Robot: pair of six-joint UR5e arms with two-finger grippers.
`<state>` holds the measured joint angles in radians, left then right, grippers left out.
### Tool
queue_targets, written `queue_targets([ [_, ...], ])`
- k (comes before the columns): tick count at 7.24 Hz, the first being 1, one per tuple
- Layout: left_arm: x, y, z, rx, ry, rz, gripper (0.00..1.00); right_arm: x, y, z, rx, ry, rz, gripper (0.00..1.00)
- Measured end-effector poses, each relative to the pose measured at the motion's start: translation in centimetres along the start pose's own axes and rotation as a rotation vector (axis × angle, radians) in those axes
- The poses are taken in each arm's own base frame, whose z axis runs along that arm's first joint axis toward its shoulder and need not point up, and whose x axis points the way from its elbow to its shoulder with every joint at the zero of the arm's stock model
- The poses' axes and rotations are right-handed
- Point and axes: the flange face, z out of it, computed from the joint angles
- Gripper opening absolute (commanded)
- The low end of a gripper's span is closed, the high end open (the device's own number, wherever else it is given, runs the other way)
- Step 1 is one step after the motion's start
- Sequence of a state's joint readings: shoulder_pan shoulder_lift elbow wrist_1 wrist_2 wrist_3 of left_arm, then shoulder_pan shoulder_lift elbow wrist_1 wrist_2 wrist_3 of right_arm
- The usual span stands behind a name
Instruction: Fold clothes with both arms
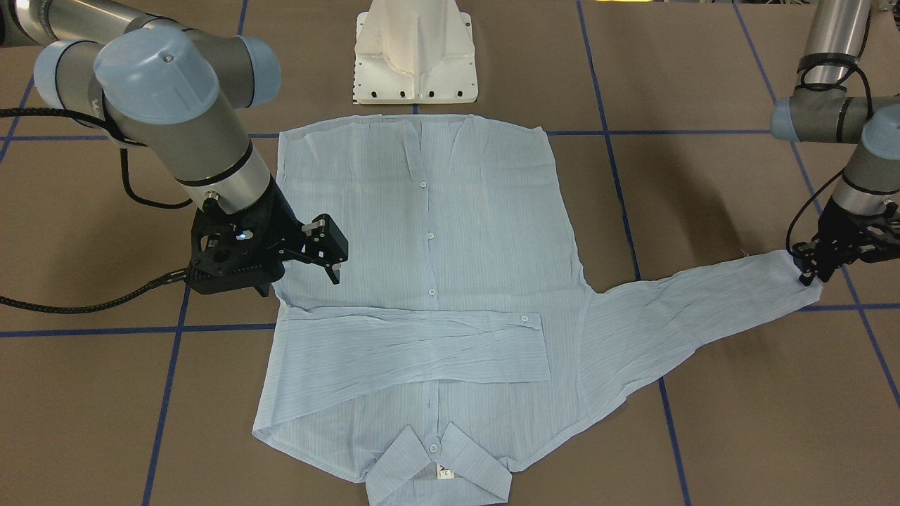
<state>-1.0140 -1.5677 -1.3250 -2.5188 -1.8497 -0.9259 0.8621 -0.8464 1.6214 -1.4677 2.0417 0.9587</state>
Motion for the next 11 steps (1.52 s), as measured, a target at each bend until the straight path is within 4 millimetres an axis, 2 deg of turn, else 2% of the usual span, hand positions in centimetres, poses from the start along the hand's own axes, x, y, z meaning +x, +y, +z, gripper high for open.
queue_targets([
  [2, 0.2, -0.1, -0.1, 0.002, 0.003, 0.001, 0.05, 0.1, 0.0, 0.0, 0.001, 0.0, 0.001, 1.0],
  [3, 0.3, -0.1, -0.2, 0.004, 0.005, 0.001, 0.0, 0.2, 0.0, 0.0, 0.0, 0.001, 0.001, 1.0],
  [5, 0.7, -0.3, -0.6, 0.007, 0.015, 0.005, 0.0, 0.5, 0.1, 0.1, -0.001, 0.002, 0.003, 1.0],
  [6, 1.6, -0.6, -1.3, 0.003, 0.034, 0.008, 0.0, 0.7, 0.3, -0.1, 0.0, 0.001, 0.003, 1.0],
  [7, 3.6, -1.2, -2.9, -0.018, 0.062, 0.01, 0.0, 1.2, 0.5, -0.2, 0.001, 0.001, 0.004, 1.0],
  [8, 7.2, -2.7, -5.7, -0.042, 0.085, 0.011, 0.0, 2.1, 0.6, -0.5, 0.001, 0.006, 0.013, 1.0],
  [10, 17.9, -8.2, -11.6, -0.067, 0.102, -0.015, 0.0, 5.3, 0.3, -0.8, -0.015, 0.021, 0.045, 1.0],
  [11, 23.6, -11.0, -13.9, -0.07, 0.124, -0.059, 0.0, 7.6, 0.2, -0.8, -0.028, 0.031, 0.049, 1.0],
])
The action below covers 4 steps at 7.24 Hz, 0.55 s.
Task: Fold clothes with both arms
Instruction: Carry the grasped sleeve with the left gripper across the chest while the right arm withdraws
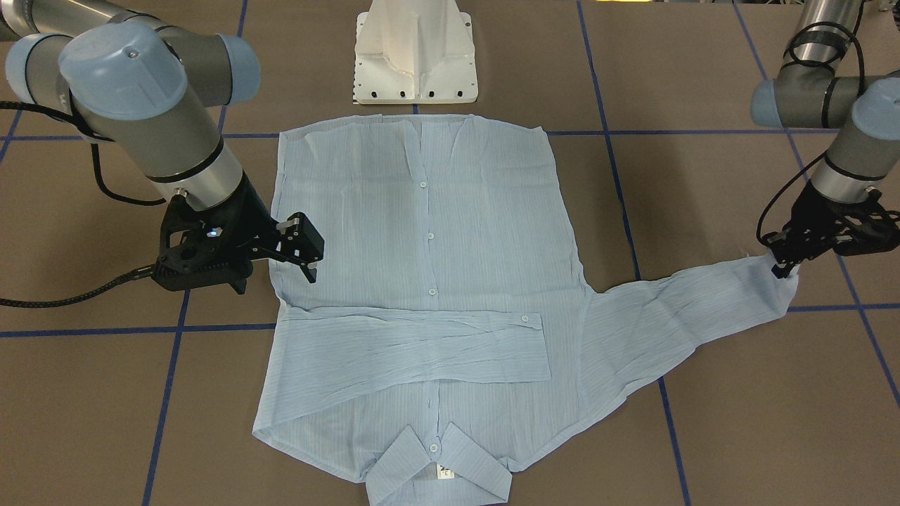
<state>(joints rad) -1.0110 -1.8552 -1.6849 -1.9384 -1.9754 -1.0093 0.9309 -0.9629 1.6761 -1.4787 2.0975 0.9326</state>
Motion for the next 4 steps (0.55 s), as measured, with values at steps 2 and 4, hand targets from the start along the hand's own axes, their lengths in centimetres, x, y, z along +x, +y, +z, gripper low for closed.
queue_targets([
  [2, 11.8, -1.5, -0.5, -0.028, 0.082, -0.11, 0.0, 5.6, 0.1, 0.3, -0.019, 0.037, -0.046, 1.0],
  [4, 23.6, -0.7, -0.1, -0.072, 0.183, -0.216, 0.0, 12.6, 0.1, 0.2, -0.053, 0.067, -0.086, 1.0],
])
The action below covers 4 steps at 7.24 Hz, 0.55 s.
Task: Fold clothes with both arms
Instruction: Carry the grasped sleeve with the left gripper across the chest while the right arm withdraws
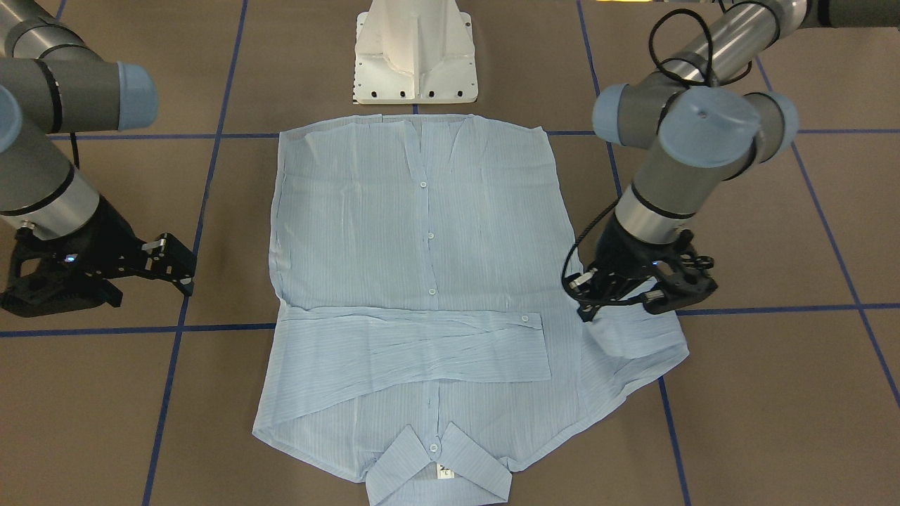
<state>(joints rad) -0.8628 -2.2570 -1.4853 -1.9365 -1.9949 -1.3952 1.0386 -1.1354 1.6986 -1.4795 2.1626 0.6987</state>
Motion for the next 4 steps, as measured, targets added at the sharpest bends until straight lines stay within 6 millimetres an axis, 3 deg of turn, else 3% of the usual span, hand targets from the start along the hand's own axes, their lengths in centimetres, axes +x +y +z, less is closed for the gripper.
queue_targets([
  [2, 10.0, 3.6, 1.3, -0.049, 0.123, -0.07, 0.0, 5.4, 0.9, 0.3, -0.026, 0.021, -0.026, 1.0],
  [3, 14.1, 5.9, 1.5, -0.078, 0.17, -0.086, 0.0, 6.3, 1.1, 0.3, -0.031, 0.026, -0.031, 1.0],
  [4, 16.4, 7.8, 1.9, -0.103, 0.212, -0.09, 0.0, 6.6, 1.2, 0.4, -0.033, 0.028, -0.034, 1.0],
])
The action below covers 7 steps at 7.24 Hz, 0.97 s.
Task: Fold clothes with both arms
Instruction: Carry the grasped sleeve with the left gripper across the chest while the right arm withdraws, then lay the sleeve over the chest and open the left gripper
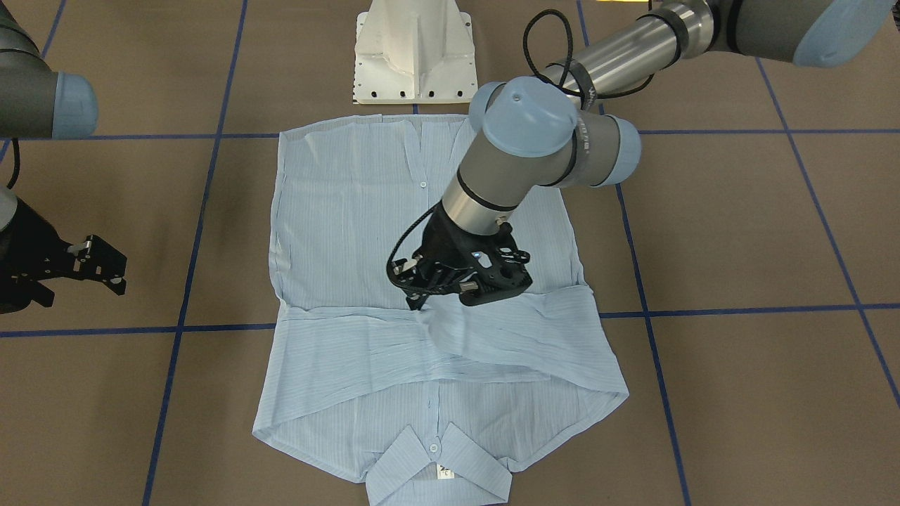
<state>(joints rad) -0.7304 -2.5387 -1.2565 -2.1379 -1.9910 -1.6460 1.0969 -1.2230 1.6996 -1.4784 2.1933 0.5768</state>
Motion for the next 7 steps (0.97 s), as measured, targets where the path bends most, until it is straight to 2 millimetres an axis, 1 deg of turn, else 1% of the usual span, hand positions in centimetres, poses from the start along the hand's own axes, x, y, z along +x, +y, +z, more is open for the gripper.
queue_targets([
  [1, 1.0, 1.1, 1.2, -0.019, 0.034, -0.003, 0.0, 0.0, 0.0, 0.0, 0.0, -0.001, -0.003, 1.0],
  [3, 1.6, 2.5, 3.2, -0.036, 0.067, 0.006, 0.0, -0.2, -0.2, -0.1, 0.003, -0.001, -0.005, 1.0],
  [4, 1.6, 3.2, 3.9, -0.029, 0.072, 0.009, 0.21, -0.3, -0.2, 0.0, 0.003, 0.0, -0.006, 1.0],
  [5, 1.4, 4.0, 4.7, -0.02, 0.076, 0.013, 0.68, -0.3, -0.3, 0.1, 0.003, 0.001, -0.007, 1.0],
  [6, 1.1, 4.8, 5.8, -0.008, 0.081, 0.018, 1.0, -0.5, -0.3, 0.3, 0.002, 0.001, -0.008, 1.0],
  [7, 1.0, 6.0, 6.9, 0.011, 0.088, 0.024, 1.0, -0.7, -0.2, 0.5, 0.0, 0.0, -0.008, 1.0],
])
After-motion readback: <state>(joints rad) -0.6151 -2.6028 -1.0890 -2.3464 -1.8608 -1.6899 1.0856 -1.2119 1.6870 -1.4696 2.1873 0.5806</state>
